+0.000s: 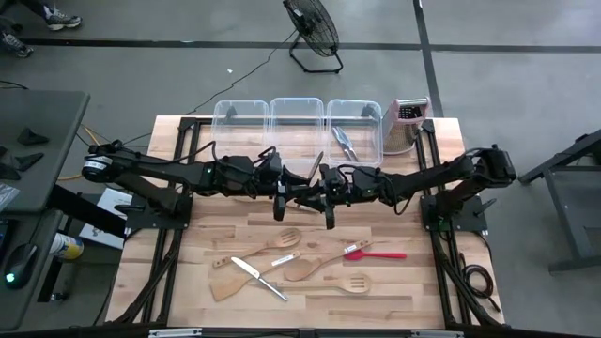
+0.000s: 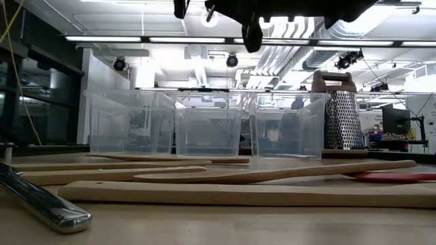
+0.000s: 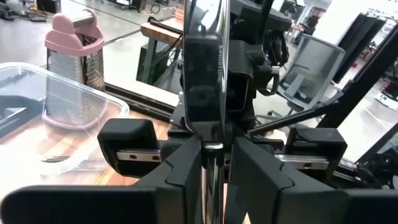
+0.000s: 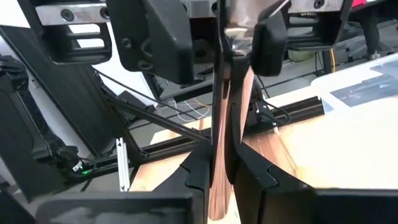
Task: Pick & Place Kitchen Items
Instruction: Put the table knife into the right transparent bin
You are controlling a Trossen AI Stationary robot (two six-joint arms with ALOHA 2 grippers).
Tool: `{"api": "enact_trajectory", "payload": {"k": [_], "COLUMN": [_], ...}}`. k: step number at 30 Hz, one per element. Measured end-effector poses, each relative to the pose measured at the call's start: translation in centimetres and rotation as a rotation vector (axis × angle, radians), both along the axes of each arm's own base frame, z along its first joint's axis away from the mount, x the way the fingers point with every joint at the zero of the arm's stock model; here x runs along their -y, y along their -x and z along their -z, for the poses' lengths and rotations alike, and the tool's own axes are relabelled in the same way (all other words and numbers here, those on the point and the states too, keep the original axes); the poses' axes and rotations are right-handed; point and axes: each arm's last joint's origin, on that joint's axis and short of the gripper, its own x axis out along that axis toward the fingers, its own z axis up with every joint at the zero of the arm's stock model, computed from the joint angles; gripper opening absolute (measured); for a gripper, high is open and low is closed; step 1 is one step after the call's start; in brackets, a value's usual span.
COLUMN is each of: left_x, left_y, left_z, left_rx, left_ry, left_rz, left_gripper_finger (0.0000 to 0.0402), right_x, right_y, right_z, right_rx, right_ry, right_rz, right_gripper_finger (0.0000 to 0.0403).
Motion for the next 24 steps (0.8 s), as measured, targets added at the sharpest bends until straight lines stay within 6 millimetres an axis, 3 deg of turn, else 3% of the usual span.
{"api": "enact_trajectory", "payload": {"k": [4,14,18,24], "left_x": [-0.1,-0.8,-1.2,-1.9], "left_y": [0.3,4.1,6.3,10.2], "left_z": [-0.1,-2.5,-3.5,-4.3], "left_rx": [-0.012,-0.019,-0.030,-0.089], "left_ry": [-0.002,-0.053,-0.070,-0.095], "left_rz": [-0.005,-0.111,-0.179,-0.253], "left_gripper_finger": [0.0099,0.0101,0.0101,0.0102], "right_x": [0.3,3.2,4.8,8.0], "right_y": [0.2,2.0,3.5,6.1], "right_z": [0.0,-0.3,-1.2,-4.0], "right_rx": [-0.021,-0.202,-0.244,-0.391], "right_ry": [-0.030,-0.071,-0.099,-0.101], "right_rz": [0.036,0.165,0.241,0.392], "right_gripper_finger": [0.0035,0.0035,0.0035,0.0035]}}
